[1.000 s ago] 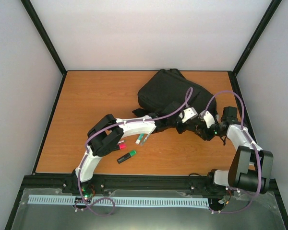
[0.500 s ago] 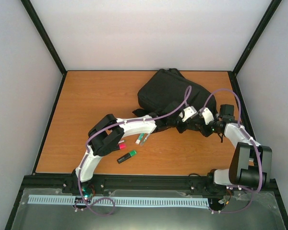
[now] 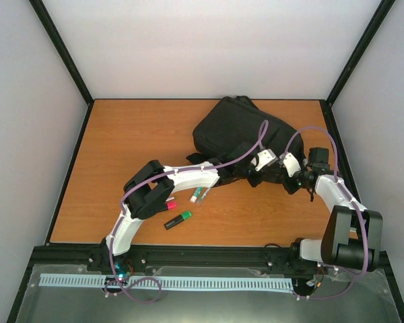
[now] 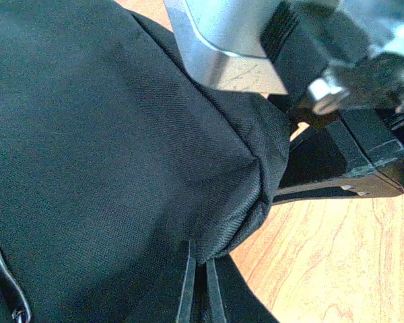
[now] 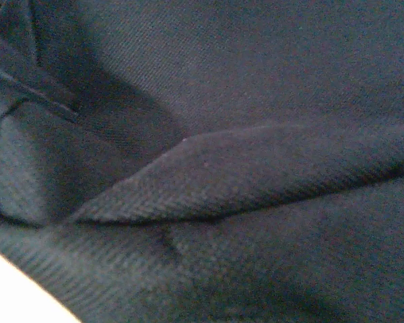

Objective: Pack the student bag
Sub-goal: Zip the student bag at the center of the board.

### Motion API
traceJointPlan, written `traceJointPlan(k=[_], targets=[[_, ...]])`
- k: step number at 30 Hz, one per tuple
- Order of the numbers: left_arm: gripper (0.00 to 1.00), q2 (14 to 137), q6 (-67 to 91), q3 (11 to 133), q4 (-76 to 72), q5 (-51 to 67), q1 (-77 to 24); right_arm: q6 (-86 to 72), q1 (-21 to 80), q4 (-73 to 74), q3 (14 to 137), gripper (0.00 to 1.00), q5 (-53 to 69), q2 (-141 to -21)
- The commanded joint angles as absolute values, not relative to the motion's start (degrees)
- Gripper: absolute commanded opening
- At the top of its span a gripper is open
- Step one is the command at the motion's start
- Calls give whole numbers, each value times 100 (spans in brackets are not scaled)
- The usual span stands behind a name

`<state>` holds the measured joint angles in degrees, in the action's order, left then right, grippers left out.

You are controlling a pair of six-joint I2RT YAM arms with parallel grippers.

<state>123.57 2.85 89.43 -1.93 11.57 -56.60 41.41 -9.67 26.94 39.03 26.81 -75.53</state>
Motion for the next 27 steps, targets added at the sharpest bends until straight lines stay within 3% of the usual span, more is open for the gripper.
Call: traceJointPlan(k=[1, 16, 27], targets=[[1, 12374, 379, 9042, -474, 1095, -5599, 4427, -953, 3005, 3840, 8, 2546, -7376], [1, 12315, 205, 8874, -293, 1220, -5598, 4839, -1019, 3986, 4283, 5, 2381, -7280], [1, 11502, 472, 7589, -850, 1199, -5838, 5540, -1865, 4230, 4787, 4, 2415, -8034]])
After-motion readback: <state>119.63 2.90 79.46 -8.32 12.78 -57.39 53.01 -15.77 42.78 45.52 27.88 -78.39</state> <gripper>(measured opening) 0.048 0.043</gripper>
